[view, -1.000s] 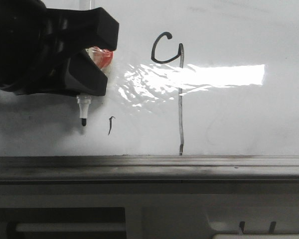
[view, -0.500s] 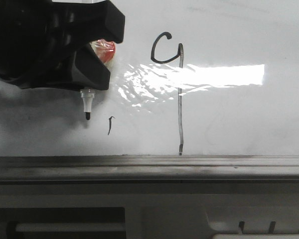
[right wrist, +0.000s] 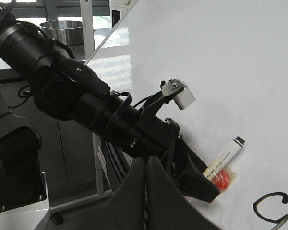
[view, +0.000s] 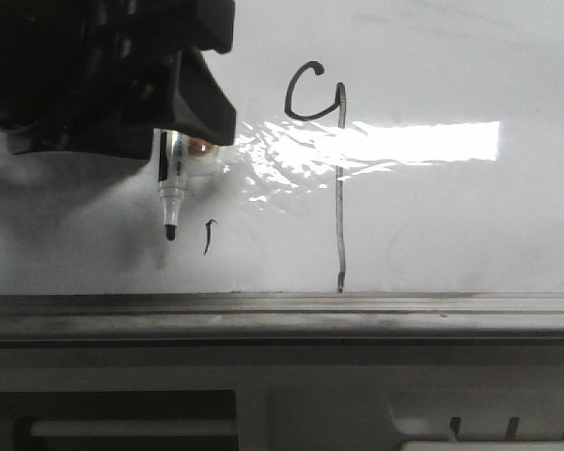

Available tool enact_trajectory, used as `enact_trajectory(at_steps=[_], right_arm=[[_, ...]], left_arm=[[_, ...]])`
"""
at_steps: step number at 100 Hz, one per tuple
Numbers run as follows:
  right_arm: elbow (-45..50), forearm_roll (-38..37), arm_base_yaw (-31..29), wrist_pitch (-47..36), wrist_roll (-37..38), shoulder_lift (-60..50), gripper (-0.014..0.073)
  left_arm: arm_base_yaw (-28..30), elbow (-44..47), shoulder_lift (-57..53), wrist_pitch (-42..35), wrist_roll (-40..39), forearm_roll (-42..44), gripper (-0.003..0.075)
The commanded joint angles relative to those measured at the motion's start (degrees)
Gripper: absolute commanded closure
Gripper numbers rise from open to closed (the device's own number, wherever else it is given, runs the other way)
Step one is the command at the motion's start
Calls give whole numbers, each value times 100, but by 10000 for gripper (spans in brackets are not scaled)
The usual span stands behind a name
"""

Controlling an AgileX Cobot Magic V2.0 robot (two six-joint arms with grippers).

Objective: Write number 9 on whiteboard

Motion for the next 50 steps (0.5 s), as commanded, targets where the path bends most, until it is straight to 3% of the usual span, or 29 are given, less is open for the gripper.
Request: enact_trajectory(at_steps=[1,26,42,50], right_arm=[[-148,91,-29,-305,1,-10,663],[-134,-328,-29,758,1,-107,659],[97,-655,-63,690,55,-499,659],[315,-1194,-194,543,647,-789,659]], left_arm=[[69,-76,-24,-665,-27,-70,126],[59,87,-755,566,52,3,113],[59,520,-1663,1293,161,177,113],[59,798,-2245,1363,161,210,113]])
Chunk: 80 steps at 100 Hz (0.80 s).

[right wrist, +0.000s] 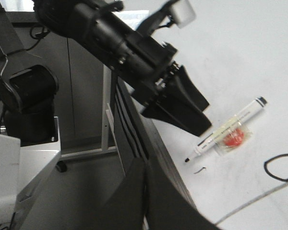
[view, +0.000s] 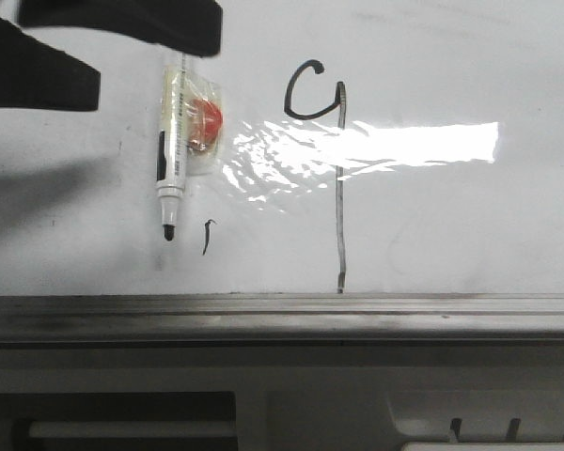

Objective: Write number 9 on whiteboard

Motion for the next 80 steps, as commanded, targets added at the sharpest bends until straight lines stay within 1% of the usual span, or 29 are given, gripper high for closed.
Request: enact_trajectory(at_steps=[1,6,11,20,27,30,32,36,39,44,46,51,62,80], right_arm=[[83,-567,-162,-501,535,-318,659],[248,-1027,-289,-483,1053,-541,659],[424,-1388,-399,-366,1356,-811,659],[642,-1494,-536,42,1398,-1183,659],[741,-1494,-546,420,1398,-1430,659],[766,-1494,-546,561,1398,-1524,660],[766,-1494,-546,697,1398,-1566,660],[766,-1494,-546,894,1398,-1609,660],[766,-1494,-546,1039,1398,-1637,663],[766,-1494,-546,1196,1398,-1664,663],[766,-1494,-546,1253,1398,-1664,663],[766,-1494,-546,1316,1398,-1664,663],[766,-1494,-546,1370,1398,-1664,663],[766,-1494,-546,1370,1398,-1664,663]], left_arm=[[-5,134,-635,265,32,106,113],[-5,324,-1002,265,32,106,118],[-5,510,-1397,244,32,95,136],[-5,836,-2116,244,32,83,210],[-5,1060,-2599,244,32,83,305],[-5,1147,-2808,244,32,83,364],[-5,1214,-2881,244,32,83,389],[-5,1378,-3101,244,32,83,479],[-5,1446,-3178,244,32,83,518],[-5,1599,-3331,244,32,83,620],[-5,1656,-3359,244,32,83,645],[-5,1766,-3428,274,32,17,736],[-5,1866,-3470,414,32,-82,740],[-5,1866,-3470,399,32,-82,741]])
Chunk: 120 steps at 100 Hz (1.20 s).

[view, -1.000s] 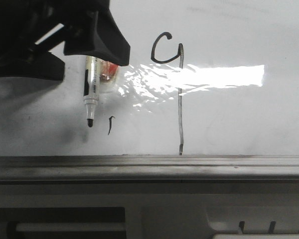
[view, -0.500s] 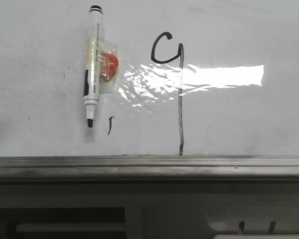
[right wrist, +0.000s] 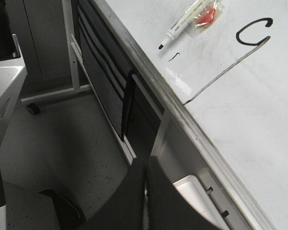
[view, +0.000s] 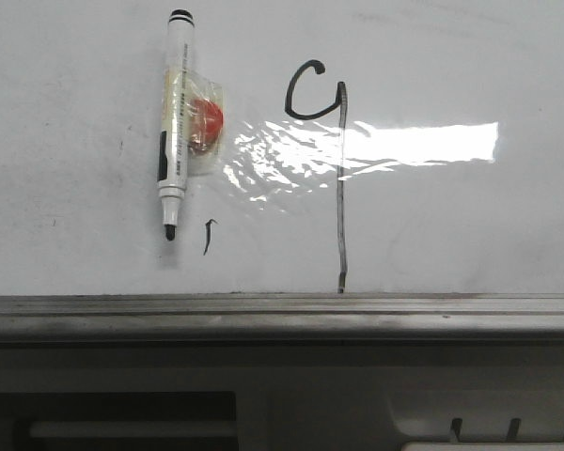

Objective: Write number 9 on whiteboard

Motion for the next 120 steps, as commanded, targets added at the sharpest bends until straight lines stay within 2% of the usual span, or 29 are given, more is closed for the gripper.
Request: enact_trajectory(at_steps=[1,49,64,69,77,86,95,100,105,106,107,120], right_arm=[[-143,11,-45,-350,14,47,663],[-143,11,-45,-337,14,47,663],[-143,11,-45,-333,14,47,663],[-143,11,-45,-321,14,47,663],[-143,11,-45,-308,14,47,663],[-143,11,-45,-308,14,47,663],[-143,11,-45,-308,14,47,663],[-143,11,-45,-308,14,47,663],[-143,11,-45,-308,14,47,663],[-143,11,-45,-308,14,47,663],[-143,11,-45,-308,14,47,663],[-143,11,-45,-308,14,47,663]], left_arm=[[-5,-157,22,194,-1,-68,740],[-5,-157,22,194,-1,-54,741],[19,-157,11,-288,5,262,741],[86,-147,-15,-458,5,686,741],[381,-64,-13,-547,-6,1886,741],[928,46,-34,-769,-234,2460,741],[1721,192,-171,-692,-1191,3640,741],[2109,296,-314,-499,-2008,4927,741],[2480,390,-465,-309,-2964,6056,741],[2563,416,-509,-272,-3418,6369,741],[2563,429,-529,-272,-3418,6529,741],[3203,758,-834,-197,-6409,9290,741]])
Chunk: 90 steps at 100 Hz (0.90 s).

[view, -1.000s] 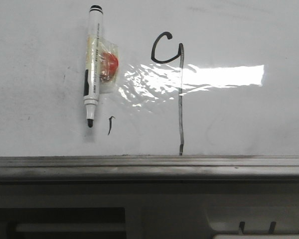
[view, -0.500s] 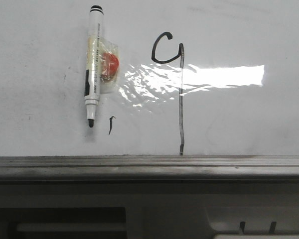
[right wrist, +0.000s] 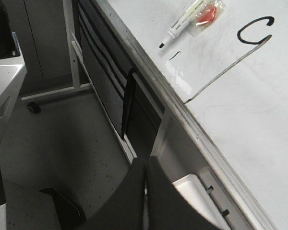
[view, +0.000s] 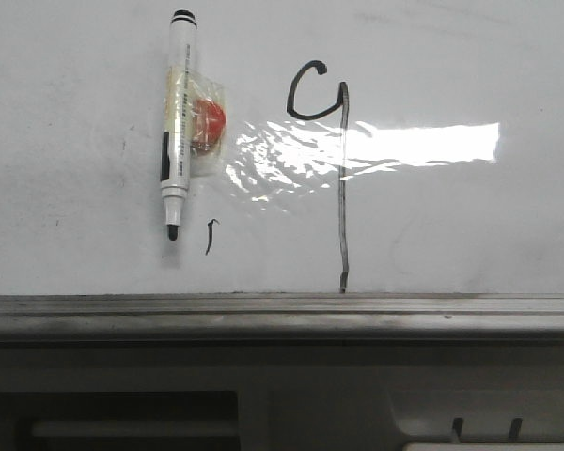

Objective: Write number 9 on whiteboard

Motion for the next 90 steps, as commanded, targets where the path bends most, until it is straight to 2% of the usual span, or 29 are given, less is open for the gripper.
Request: enact_trajectory(at_steps=[1,9,28,44,60,90], right_arm=[[-143,20,-45,-340,14,47,663],[-143,20,-45,-340,14,47,663],[-143,20,-45,-340,14,47,663],[-143,20,-45,-340,14,47,663],[-143,32,-45,-336,14,47,663],[-143,32,-45,-336,14,47,663]], left_arm=[[340,50,-117,-155,-1997,2012,741],[660,276,-238,-155,-3012,2760,741],[1129,803,-711,-70,-3459,2847,741],[1219,790,-1225,1086,-3470,2956,741],[1219,790,-1496,1923,-3470,2010,741],[1219,790,-1496,2057,-3470,1903,741]])
